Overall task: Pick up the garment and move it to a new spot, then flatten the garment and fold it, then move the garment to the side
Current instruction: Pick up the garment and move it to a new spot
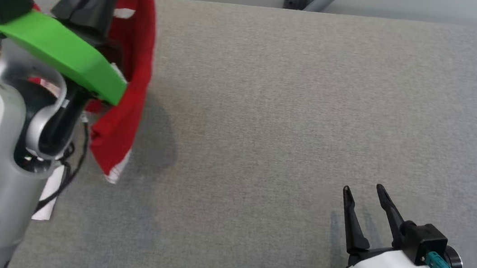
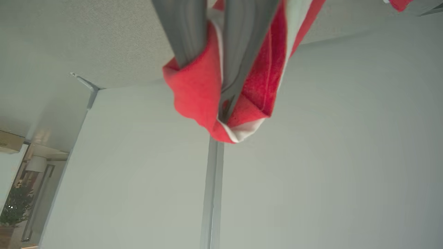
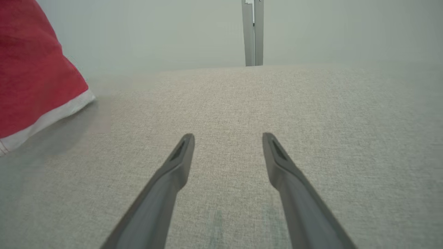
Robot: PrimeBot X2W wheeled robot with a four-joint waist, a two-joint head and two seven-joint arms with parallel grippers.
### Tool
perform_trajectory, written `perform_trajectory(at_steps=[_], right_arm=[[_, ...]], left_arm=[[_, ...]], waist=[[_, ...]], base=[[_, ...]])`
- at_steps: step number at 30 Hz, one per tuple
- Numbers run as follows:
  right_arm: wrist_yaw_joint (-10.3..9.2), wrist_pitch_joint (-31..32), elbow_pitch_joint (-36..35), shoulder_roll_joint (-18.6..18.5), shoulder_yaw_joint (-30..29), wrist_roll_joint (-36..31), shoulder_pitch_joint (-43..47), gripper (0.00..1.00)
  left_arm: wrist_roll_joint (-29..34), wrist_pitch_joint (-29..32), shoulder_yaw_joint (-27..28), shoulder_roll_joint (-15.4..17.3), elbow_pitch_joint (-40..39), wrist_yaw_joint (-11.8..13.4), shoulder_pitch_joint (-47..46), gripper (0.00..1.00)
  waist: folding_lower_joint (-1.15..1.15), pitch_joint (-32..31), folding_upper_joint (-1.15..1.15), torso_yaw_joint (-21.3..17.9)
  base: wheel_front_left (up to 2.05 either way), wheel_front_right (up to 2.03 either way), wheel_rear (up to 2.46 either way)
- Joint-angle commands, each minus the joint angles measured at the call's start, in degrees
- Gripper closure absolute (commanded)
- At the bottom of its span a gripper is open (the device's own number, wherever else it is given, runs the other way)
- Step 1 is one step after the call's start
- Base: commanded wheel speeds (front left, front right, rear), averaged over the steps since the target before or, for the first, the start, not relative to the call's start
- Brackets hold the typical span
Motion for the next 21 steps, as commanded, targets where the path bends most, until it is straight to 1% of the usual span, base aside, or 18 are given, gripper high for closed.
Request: perform_trajectory(at_steps=[1, 4, 6, 10, 11, 13, 17, 18, 19, 20, 21], right_arm=[[-0.02, -0.18, -0.14, -0.03, 0.11, 0.59, -0.16, 0.00], [-0.02, -0.18, -0.18, -0.01, 0.33, 1.35, -0.56, 0.00], [-0.02, -0.18, -0.04, -0.02, 0.39, 1.79, -0.66, 0.00], [-0.02, -0.18, 0.11, -0.01, 0.63, 2.27, -0.63, 0.00], [-0.02, -0.18, 0.22, -0.01, 0.78, 2.54, -0.65, 0.00], [-0.02, -0.18, 0.28, 0.00, 1.21, 2.74, -0.79, 0.00], [-0.02, -0.18, 0.32, -0.03, 1.47, 3.34, -1.18, 0.00], [-0.02, -0.18, 0.28, -0.01, 1.31, 3.45, -1.16, 0.00], [-0.02, -0.18, 0.22, -0.01, 1.24, 3.50, -1.13, 0.00], [-0.02, -0.18, 0.22, -0.01, 1.24, 3.50, -1.13, 0.00], [-0.02, -0.18, 0.21, -0.01, 1.23, 3.41, -1.07, 0.00]], left_arm=[[-0.46, 0.99, -0.79, -1.23, -2.93, 0.94, 0.65, 1.00], [-1.14, 2.91, -2.87, -3.84, -7.39, 2.13, 0.01, 1.00], [-1.42, 3.67, -4.43, -5.98, -8.78, 2.87, -0.96, 1.00], [-1.46, 3.81, -7.45, -10.65, -6.93, 4.10, -2.35, 1.00], [-0.67, 3.46, -9.18, -12.31, -3.86, 4.15, -2.47, 1.00], [-0.17, 2.83, -10.91, -13.61, 0.55, 4.17, -1.34, 1.00], [-1.02, 0.56, -12.99, -15.62, 11.23, 3.09, 2.16, 1.00], [-1.60, -0.30, -13.45, -16.19, 13.84, 2.43, 3.20, 1.00], [-2.24, -1.25, -14.20, -16.66, 16.26, 1.02, 4.17, 1.00], [-2.24, -1.25, -14.20, -16.66, 16.26, 1.02, 4.17, 1.00], [-3.34, -2.09, -14.44, -17.20, 19.15, -0.21, 5.37, 1.00]], waist=[[0.00, -0.86, 0.00, -4.87], [0.00, -0.79, 0.00, -7.56], [0.00, -0.67, 0.00, -9.15], [0.00, -0.21, 0.00, -11.90], [0.00, 0.04, 0.00, -13.13], [0.00, 0.33, 0.00, -14.37], [0.00, 1.06, 0.00, -16.50], [0.00, 1.26, 0.00, -16.76], [0.00, 1.47, 0.00, -16.98], [0.00, 1.47, 0.00, -16.98], [0.00, 1.64, 0.00, -17.14]], base=[[0.00, 0.00, 0.00], [0.00, 0.00, 0.00], [0.00, 0.00, 0.00], [0.00, 0.00, 0.00], [0.00, 0.00, 0.00], [0.00, 0.00, 0.00], [0.00, 0.00, 0.00], [0.00, 0.00, 0.00], [0.00, 0.00, 0.00], [0.00, 0.00, 0.00], [0.00, 0.00, 0.00]])
